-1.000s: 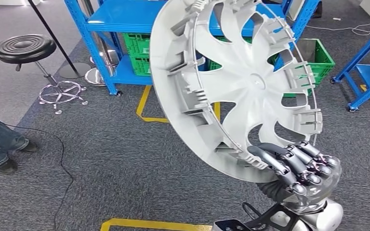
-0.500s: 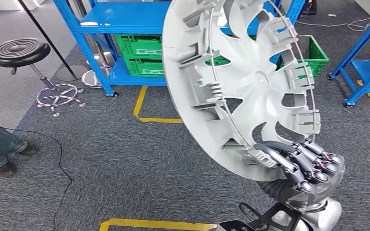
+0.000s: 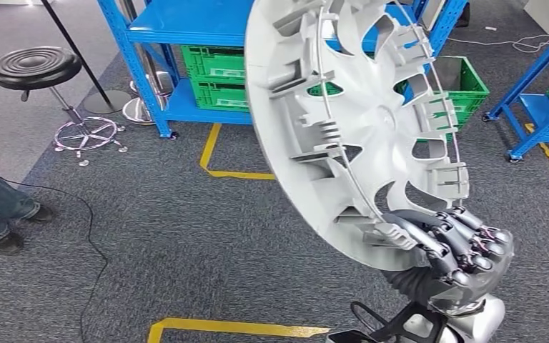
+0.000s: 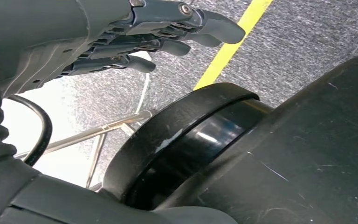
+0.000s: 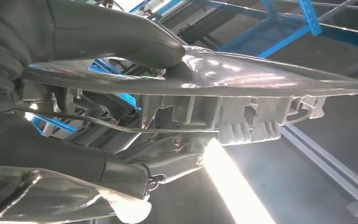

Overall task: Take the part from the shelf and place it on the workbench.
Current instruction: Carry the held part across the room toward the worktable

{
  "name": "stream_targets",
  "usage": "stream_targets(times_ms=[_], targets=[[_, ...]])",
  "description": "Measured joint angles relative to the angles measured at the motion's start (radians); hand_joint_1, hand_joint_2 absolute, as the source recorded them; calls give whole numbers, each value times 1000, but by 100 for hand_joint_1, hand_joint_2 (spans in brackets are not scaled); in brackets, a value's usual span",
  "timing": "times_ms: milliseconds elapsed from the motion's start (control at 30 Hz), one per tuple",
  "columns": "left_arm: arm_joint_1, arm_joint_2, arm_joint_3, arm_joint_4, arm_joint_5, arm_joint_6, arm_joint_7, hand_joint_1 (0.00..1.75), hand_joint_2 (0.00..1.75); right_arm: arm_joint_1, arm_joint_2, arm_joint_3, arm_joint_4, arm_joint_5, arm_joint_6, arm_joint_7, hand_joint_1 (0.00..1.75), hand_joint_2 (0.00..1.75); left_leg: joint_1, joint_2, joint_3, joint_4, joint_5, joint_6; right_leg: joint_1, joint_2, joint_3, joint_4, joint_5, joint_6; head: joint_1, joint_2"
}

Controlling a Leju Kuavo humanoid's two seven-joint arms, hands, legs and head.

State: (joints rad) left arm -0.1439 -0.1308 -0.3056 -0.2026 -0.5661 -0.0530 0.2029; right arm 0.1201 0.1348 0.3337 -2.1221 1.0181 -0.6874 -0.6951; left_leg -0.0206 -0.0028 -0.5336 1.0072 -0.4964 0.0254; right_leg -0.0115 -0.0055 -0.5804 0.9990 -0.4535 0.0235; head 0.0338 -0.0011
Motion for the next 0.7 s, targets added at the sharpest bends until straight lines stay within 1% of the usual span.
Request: stream_targets(times_ms=[67, 100, 133, 167, 200, 233, 267, 300, 333, 367, 400, 433, 467, 500, 533, 567, 600, 633, 667, 700], targets=[[0, 0, 0, 0, 0, 0, 0, 0, 175, 0, 0, 1, 0, -3, 0, 0, 175, 175, -3, 0, -3, 2, 2, 6, -3, 0, -1, -2, 4, 8, 0, 0], [-1, 0, 0, 0, -1, 0, 0, 0, 175, 0, 0, 2, 0, -4, 0, 0, 175, 175, -2, 1, -3, -1, 5, 11, -2, 1, -2, -3, 6, 13, 0, 0], [-1, -1, 0, 0, -1, 0, 0, 0, 175, 0, -1, 3, 0, -5, 0, -1, 175, 175, 0, 5, -2, -6, 10, 16, -2, 2, -6, -1, 3, 16, 0, 0], [-1, -1, 0, 0, -2, 0, 0, 0, 175, 0, -1, 5, 0, -7, 0, -1, 175, 175, 3, 9, -1, -11, 15, 22, -1, 4, -14, 12, -9, 19, 1, 0], [-2, -2, -1, 0, -2, 0, 0, 0, 175, 0, -1, 6, 0, -9, 0, -1, 175, 175, 6, 14, -2, -17, 21, 28, -1, 4, -31, 47, -33, 20, 2, 0], [-2, -2, -1, 0, -2, 0, 0, 0, 175, 1, -2, 6, 0, -10, 0, -1, 175, 175, 8, 19, -4, -19, 23, 31, -2, 4, -57, 103, -67, 20, 3, 0], [-2, -2, -1, 0, -3, 0, 0, 0, 175, 1, -4, 7, 0, -12, 0, -1, 175, 175, 8, 24, -7, -19, 25, 33, -2, 4, -87, 174, -103, 21, 4, 0], [-2, -1, -1, 0, -3, 0, 0, 0, 175, 1, -6, 8, 1, -14, 0, -1, 175, 175, 7, 30, -10, -19, 25, 33, -3, 4, -114, 241, -131, 21, 4, 0], [-2, -1, -1, 0, -3, 0, 0, 0, 175, 2, -8, 8, 2, -15, 0, -1, 175, 175, 7, 36, -11, -18, 26, 32, -3, 4, -130, 281, -142, 22, 4, 0], [-2, -1, -1, 0, -3, 0, 0, 0, 175, 2, -10, 9, 2, -15, 0, -1, 175, 175, 7, 43, -11, -18, 25, 31, -3, 2, -125, 281, -132, 22, 4, 0], [-2, -1, -1, 0, -3, 0, 0, 0, 175, 2, -11, 9, 3, -16, 0, -1, 175, 175, 7, 50, -10, -17, 24, 29, -3, -2, -101, 240, -105, 20, 4, 0], [-2, -1, -1, 0, -4, 0, 0, 0, 175, 2, -12, 10, 4, -16, 0, -1, 175, 175, 7, 57, -8, -16, 22, 26, -2, -18, -62, 167, -71, 18, 4, 0], [-2, -1, -1, 0, -4, 0, 0, 0, 175, 1, -13, 11, 4, -16, 0, -1, 175, 175, 4, 64, -7, -15, 20, 21, 2, -45, -23, 95, -48, 15, 4, 0], [-2, 0, -1, 0, -5, 0, 0, 0, 175, -1, -14, 13, 5, -16, 0, -1, 175, 175, 1, 70, -6, -12, 18, 15, 6, -69, 6, 41, -34, 10, 4, 0], [-1, 1, -2, 0, -6, 0, 0, 0, 175, -2, -14, 14, 5, -17, 0, -1, 175, 175, -2, 78, -7, -9, 16, 10, 9, -86, 21, 11, -31, 6, 4, 0], [-1, 2, -2, 0, -6, 0, 0, 0, 175, -3, -14, 15, 6, -17, 0, 0, 175, 175, -5, 88, -7, -7, 15, 6, 12, -88, 22, 7, -34, 2, 4, 0], [-1, 2, -2, 0, -7, 0, 0, 0, 175, -3, -14, 16, 6, -17, 0, 0, 175, 175, -6, 99, -7, -5, 14, 3, 11, -75, 20, 6, -32, -3, 4, 0], [-2, 3, -2, 0, -7, 0, 0, 0, 175, -2, -14, 16, 6, -17, 0, 0, 175, 175, -5, 101, -6, -3, 9, -2, 9, -62, 18, 6, -29, -7, 4, 0], [-2, 3, -2, 0, -8, 0, 0, 0, 175, -2, -15, 17, 6, -16, 0, 0, 175, 175, -2, 89, -8, 8, -3, -8, 6, -49, 16, 5, -26, -12, 3, 0], [-3, 3, -3, 0, -8, 0, 0, 0, 175, -3, -15, 17, 6, -16, 0, 0, 175, 175, 2, 67, -18, 35, -25, -15, 4, -37, 15, 4, -24, -18, 1, 0]])
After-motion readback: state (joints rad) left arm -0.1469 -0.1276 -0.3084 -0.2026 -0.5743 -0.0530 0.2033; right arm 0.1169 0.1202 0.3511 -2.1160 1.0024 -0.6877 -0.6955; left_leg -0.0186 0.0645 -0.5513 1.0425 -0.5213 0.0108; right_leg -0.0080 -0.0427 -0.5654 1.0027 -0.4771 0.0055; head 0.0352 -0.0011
